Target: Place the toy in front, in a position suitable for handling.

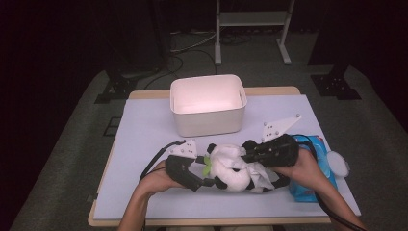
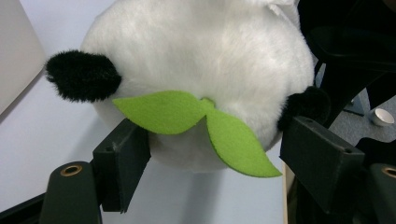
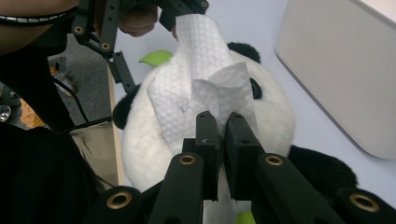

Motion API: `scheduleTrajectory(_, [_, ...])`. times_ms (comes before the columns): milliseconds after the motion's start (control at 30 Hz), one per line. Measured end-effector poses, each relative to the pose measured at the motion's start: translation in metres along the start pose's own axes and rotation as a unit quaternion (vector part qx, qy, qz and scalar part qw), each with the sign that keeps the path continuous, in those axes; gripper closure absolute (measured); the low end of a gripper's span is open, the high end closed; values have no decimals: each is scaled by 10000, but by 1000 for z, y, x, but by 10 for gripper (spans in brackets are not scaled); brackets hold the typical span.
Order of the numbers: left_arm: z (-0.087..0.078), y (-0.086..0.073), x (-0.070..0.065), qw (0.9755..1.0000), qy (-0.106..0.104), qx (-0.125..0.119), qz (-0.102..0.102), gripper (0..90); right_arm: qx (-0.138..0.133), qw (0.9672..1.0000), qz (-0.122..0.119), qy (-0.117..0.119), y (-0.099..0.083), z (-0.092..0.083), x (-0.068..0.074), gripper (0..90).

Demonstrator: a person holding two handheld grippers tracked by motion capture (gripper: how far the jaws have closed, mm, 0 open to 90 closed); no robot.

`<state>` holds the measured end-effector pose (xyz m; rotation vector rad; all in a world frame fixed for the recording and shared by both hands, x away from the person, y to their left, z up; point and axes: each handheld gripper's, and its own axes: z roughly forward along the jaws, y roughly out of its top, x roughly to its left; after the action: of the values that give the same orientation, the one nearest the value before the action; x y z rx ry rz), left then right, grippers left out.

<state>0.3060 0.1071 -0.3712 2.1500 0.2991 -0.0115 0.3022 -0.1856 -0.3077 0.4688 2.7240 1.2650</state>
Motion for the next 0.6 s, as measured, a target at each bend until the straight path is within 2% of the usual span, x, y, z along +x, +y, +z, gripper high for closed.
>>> scheduleTrajectory(133, [0, 2, 0, 10000, 5, -62, -24, 244, -37, 9998, -83, 188, 5, 6, 7, 839])
scheduleTrajectory(233, [0, 1, -1, 10000, 46, 35, 9, 244, 9, 9995, -190, 252, 9, 13, 13, 838])
scheduleTrajectory(333, [-1, -1, 2, 10000, 47, 9, -54, 244, -15, 9990, -192, 400, 10, 16, 16, 838])
scheduleTrajectory(433, [-2, -1, 3, 10000, 61, -19, -75, 244, 86, 9990, -249, 357, 8, 15, 18, 838])
scheduleTrajectory(600, [-3, -3, 5, 9999, 88, -8, -138, 244, 104, 9994, -88, 312, -5, 8, 13, 838])
